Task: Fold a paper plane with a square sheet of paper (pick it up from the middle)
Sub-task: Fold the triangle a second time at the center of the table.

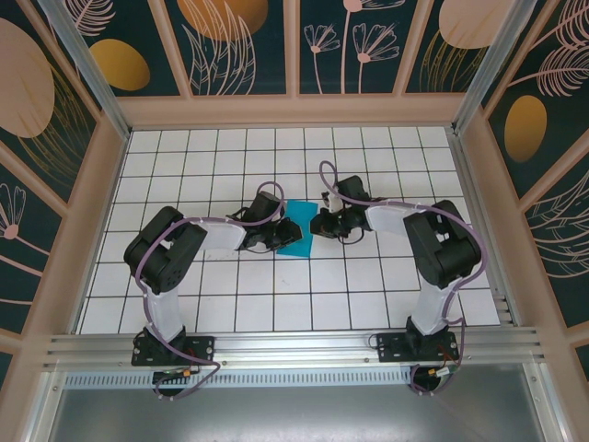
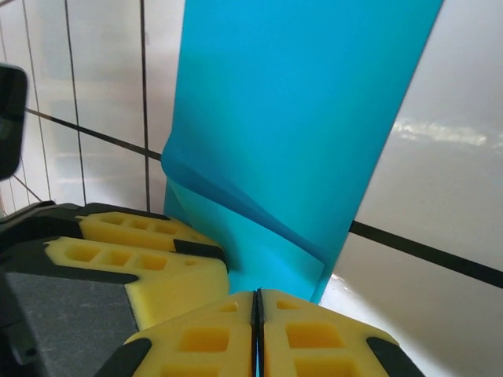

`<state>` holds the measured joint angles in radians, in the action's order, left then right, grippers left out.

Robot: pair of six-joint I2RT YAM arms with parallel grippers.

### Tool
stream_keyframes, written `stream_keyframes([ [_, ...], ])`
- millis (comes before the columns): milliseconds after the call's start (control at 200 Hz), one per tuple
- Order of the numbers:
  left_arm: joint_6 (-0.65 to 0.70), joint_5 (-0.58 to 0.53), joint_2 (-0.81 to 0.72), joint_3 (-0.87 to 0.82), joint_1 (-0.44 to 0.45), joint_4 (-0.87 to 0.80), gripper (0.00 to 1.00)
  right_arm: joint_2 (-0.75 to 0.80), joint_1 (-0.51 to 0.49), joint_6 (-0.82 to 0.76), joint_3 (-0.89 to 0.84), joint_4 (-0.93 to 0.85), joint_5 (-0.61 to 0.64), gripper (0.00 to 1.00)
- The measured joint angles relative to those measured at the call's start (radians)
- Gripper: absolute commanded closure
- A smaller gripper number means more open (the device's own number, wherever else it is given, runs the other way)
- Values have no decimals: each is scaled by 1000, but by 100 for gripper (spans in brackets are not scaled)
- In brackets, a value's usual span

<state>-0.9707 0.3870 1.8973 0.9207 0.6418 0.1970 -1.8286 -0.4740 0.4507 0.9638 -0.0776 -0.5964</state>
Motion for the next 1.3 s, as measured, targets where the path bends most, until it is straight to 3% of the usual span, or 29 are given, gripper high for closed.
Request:
stream_keyframes([
  [796, 2, -56, -79, 21, 6, -14, 78, -71, -5, -55, 45, -51, 24, 89],
  [1301, 13, -110, -11, 72, 5, -56, 78, -78, -5, -87, 58, -74, 27, 90],
])
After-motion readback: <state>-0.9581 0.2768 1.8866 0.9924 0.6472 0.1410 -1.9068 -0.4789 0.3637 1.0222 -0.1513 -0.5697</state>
